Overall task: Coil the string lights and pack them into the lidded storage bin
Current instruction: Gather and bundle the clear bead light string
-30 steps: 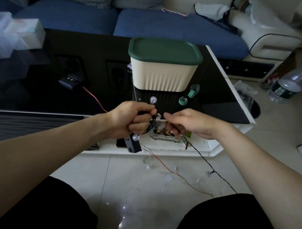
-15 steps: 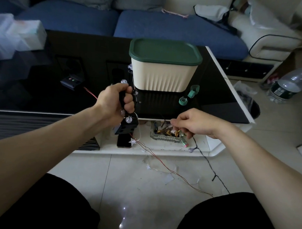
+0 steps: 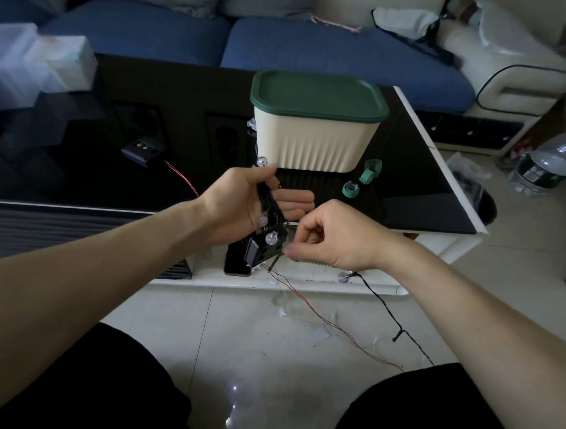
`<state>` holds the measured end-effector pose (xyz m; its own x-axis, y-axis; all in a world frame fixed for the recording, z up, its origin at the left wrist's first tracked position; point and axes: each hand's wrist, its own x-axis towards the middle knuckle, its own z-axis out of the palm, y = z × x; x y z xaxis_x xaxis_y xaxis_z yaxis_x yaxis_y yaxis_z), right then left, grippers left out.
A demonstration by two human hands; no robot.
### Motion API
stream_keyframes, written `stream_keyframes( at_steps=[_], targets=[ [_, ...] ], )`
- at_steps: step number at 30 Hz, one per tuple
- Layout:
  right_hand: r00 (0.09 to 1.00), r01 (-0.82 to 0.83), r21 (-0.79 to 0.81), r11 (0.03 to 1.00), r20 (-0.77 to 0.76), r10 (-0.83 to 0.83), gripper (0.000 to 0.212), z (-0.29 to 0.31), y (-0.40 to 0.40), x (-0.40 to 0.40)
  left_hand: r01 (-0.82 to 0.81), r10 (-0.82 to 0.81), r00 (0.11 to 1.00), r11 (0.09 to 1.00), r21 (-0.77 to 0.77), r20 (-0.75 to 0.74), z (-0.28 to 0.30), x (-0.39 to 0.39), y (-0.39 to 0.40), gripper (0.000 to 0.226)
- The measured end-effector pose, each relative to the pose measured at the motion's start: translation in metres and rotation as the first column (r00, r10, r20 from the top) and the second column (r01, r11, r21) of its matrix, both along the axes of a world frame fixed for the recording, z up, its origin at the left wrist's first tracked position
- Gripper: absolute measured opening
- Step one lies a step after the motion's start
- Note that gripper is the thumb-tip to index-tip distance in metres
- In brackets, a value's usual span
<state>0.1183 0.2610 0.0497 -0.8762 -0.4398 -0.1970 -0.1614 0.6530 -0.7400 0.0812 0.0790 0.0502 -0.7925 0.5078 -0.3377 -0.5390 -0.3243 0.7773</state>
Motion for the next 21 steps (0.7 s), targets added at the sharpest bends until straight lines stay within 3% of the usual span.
stream_keyframes(
  at_steps=[4,6,9,21],
  targets=[
    [0.999,-0.02,-0.096,0.995,-0.026,0.018,0.015,0.002,0.0,0.001,0.246,-0.257,0.966,0.951,-0.188,-0.034,-0.007,0.006,0.003,0.042],
    [1.0,-0.022,-0.163,0.986,-0.01,0.021,0.009,0.003,0.004,0.001,0.277,-0.281,0.96,0.939,-0.203,0.007,-0.011,0.009,0.006,0.033],
    [0.999,-0.012,-0.215,0.977,-0.045,0.002,0.006,0.003,0.013,-0.003,0.333,-0.342,0.94,0.92,-0.207,-0.01,-0.015,0.011,0.01,0.051],
    [0.97,0.145,-0.214,0.966,-0.163,-0.181,0.036,-0.006,0.012,-0.011,0.487,-0.539,0.84,0.798,-0.355,-0.059,-0.009,0.011,0.005,0.051]
  ],
)
